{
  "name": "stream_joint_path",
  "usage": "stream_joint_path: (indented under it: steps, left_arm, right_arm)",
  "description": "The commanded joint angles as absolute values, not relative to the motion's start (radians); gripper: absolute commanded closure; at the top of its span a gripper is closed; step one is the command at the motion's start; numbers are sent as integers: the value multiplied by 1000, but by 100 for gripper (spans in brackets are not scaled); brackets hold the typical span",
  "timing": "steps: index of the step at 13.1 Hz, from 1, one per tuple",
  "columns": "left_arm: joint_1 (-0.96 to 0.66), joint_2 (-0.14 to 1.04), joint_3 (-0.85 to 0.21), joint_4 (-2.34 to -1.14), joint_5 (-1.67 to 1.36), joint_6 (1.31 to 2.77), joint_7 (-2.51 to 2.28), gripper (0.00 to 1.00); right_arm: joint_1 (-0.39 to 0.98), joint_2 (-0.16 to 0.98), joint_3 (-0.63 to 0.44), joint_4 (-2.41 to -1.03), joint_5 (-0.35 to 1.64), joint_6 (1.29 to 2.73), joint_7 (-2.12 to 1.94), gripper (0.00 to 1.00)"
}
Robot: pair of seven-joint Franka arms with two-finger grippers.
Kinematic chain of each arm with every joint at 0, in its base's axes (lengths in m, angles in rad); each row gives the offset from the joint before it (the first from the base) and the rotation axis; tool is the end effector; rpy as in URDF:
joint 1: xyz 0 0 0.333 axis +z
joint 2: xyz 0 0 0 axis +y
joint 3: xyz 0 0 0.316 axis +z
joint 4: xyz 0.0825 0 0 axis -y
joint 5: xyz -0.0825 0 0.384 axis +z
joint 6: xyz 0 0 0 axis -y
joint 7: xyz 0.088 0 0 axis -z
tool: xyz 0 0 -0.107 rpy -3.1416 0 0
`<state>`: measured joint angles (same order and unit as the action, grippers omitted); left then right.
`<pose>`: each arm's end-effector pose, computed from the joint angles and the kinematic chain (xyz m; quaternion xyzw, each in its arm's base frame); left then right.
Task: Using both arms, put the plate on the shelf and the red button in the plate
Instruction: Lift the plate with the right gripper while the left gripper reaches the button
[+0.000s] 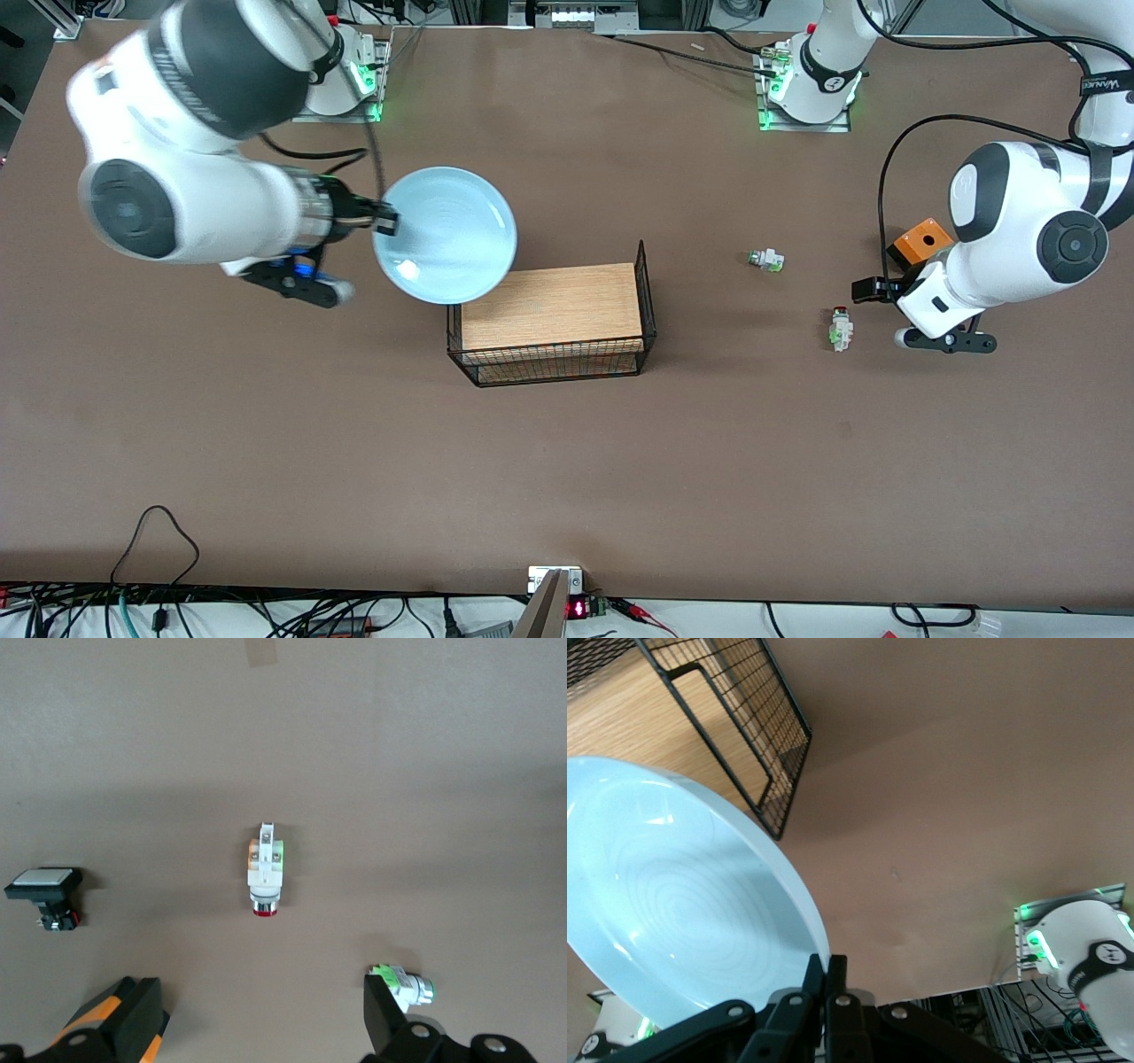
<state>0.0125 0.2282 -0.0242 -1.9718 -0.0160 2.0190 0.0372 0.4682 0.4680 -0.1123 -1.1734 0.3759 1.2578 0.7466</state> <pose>0.5781 -0.0073 0.3418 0.9957 -0.0202 -0.0902 0.0108 0.5833 0.2851 0.5089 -0.9551 0.1646 0.2435 0.0380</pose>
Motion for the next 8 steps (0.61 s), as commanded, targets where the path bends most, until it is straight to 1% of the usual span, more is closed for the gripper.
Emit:
stream_joint_path:
  steps: [1,3,5,8]
  left_arm:
    - [18,224,-25,-2060,-20,2118,64,0]
    - [18,259,-25,-2063,-20,2121,66,0]
    - [21,288,-25,-2075,-20,2155,69,0]
    - [20,356,-25,-2082,-18,2232,77,0]
  right_arm:
    - [515,462,-123,-1262,356,1363,767,100]
    - [555,471,-124,-1305,341,1448,775,100]
    - [590,477,-123,-1342,327,1524,805,100]
    - [633,500,-124,-1347,327,1591,857,100]
